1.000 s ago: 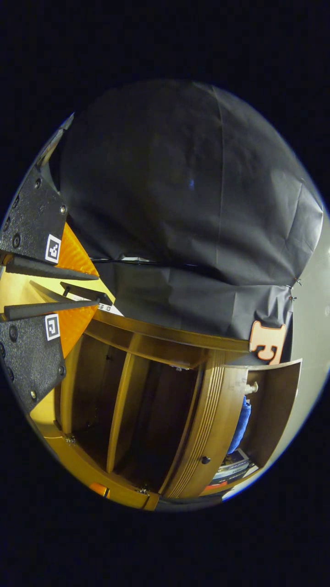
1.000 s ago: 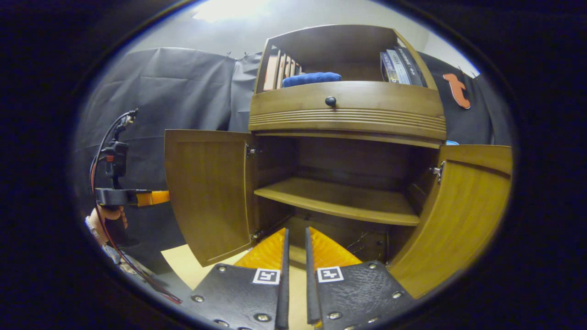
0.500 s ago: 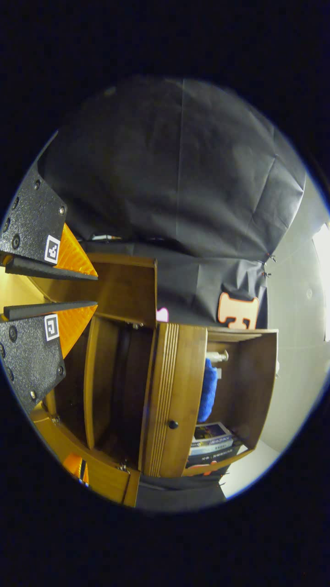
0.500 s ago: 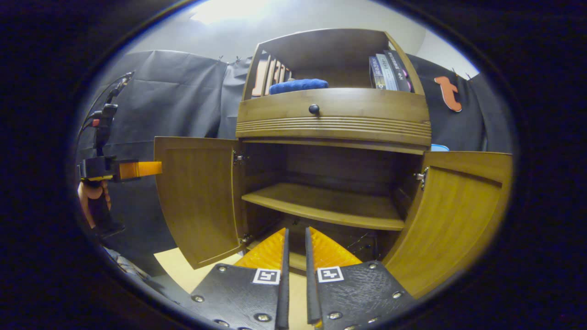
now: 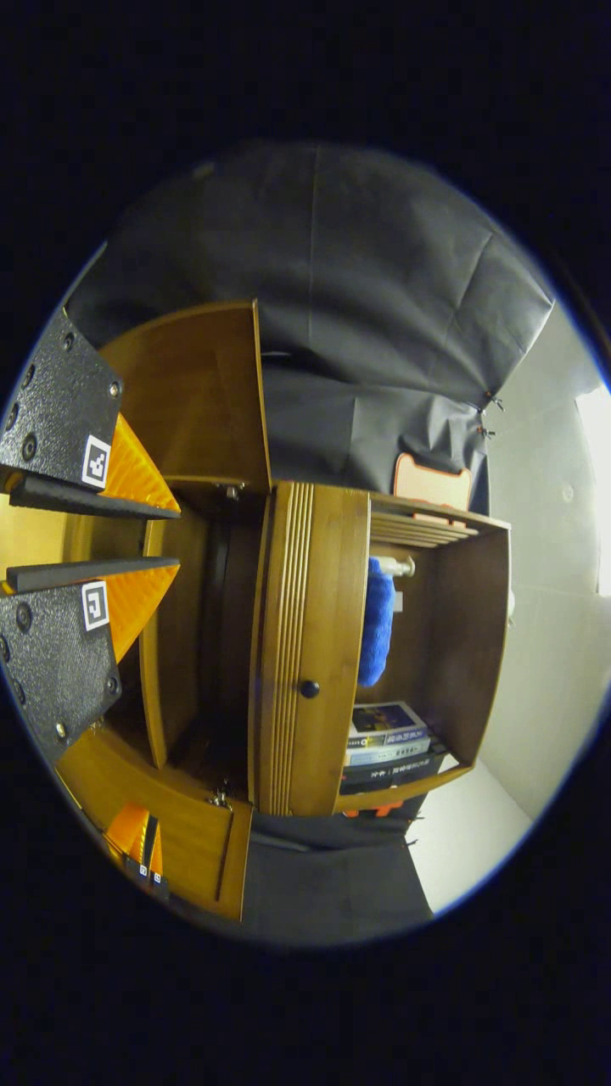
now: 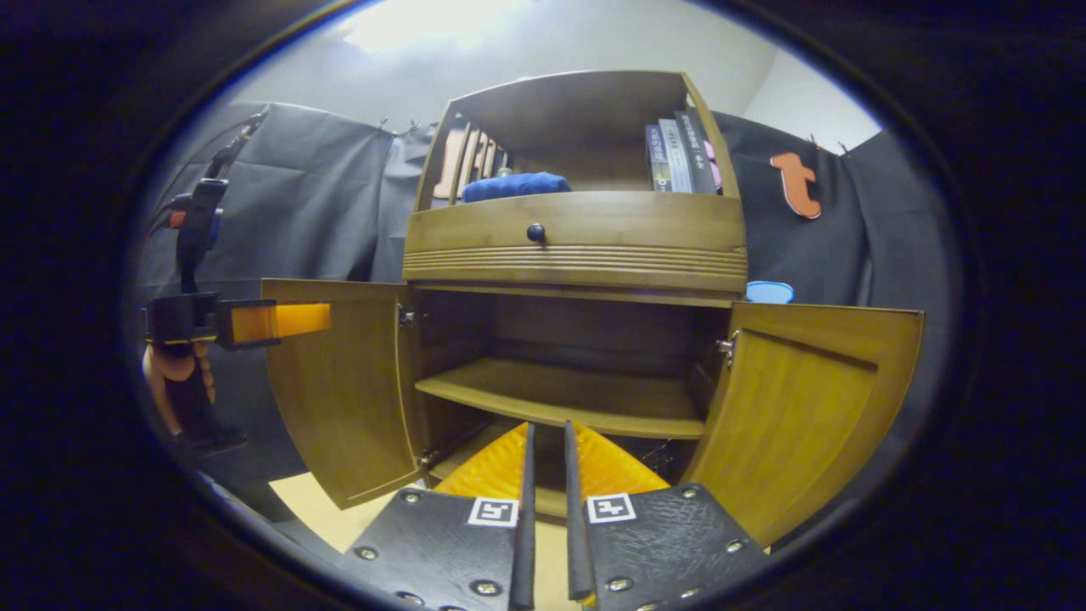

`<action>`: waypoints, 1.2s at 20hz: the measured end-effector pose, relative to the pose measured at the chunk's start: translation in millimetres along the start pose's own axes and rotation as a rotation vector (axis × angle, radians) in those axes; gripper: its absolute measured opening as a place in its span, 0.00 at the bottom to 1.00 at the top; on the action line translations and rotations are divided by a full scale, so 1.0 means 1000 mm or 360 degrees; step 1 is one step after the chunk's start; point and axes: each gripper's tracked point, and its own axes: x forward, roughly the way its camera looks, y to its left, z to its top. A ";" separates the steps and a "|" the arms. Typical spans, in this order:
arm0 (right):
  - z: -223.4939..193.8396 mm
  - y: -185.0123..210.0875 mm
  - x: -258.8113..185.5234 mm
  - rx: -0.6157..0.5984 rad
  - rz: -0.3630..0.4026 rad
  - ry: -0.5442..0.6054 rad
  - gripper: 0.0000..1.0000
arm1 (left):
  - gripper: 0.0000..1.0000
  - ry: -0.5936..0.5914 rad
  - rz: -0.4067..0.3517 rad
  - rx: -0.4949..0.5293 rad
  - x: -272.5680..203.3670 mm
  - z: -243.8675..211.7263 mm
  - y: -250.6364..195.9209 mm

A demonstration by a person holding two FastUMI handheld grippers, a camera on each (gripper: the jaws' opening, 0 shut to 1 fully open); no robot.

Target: Open the right door of the double-door shoe cabinet with the right hand, and open the left door with the left hand.

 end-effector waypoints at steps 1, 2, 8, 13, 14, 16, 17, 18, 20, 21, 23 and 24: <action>0.001 -0.003 -0.001 0.0004 -0.0017 -0.0004 0.15 | 0.26 0.0005 -0.0034 -0.0004 0.002 0.000 -0.008; 0.003 -0.007 -0.002 0.0011 -0.0036 -0.0009 0.15 | 0.26 0.0009 -0.0068 -0.0010 0.004 0.000 -0.018; 0.029 -0.024 -0.009 0.0052 -0.0150 -0.0072 0.15 | 0.26 0.0022 -0.0238 0.0000 0.011 0.001 -0.067; 0.059 -0.030 -0.014 0.0083 -0.0211 -0.0156 0.15 | 0.26 0.0011 -0.0316 0.0018 0.013 0.010 -0.097; 0.064 -0.031 -0.015 0.0085 -0.0224 -0.0171 0.15 | 0.26 0.0012 -0.0320 0.0031 0.014 0.011 -0.100; 0.073 -0.034 -0.018 0.0083 -0.0255 -0.0200 0.15 | 0.26 -0.0002 -0.0333 0.0053 0.016 0.009 -0.101; 0.077 -0.034 -0.018 0.0079 -0.0271 -0.0211 0.15 | 0.26 -0.0005 -0.0344 0.0059 0.014 0.014 -0.108; 0.080 -0.034 -0.018 0.0077 -0.0285 -0.0212 0.15 | 0.26 0.0003 -0.0356 0.0062 0.014 0.012 -0.109; 0.082 -0.034 -0.018 0.0077 -0.0317 -0.0210 0.15 | 0.26 0.0008 -0.0387 0.0061 0.016 0.012 -0.116; 0.082 -0.034 -0.018 0.0080 -0.0332 -0.0206 0.15 | 0.18 0.0005 -0.0398 0.0068 0.017 0.013 -0.119; 0.082 -0.035 -0.019 0.0082 -0.0363 -0.0199 0.22 | 0.17 0.0012 -0.0420 0.0085 0.021 0.011 -0.123; 0.081 -0.036 -0.020 0.0089 -0.0376 -0.0191 0.22 | 0.18 0.0019 -0.0429 0.0089 0.022 0.010 -0.125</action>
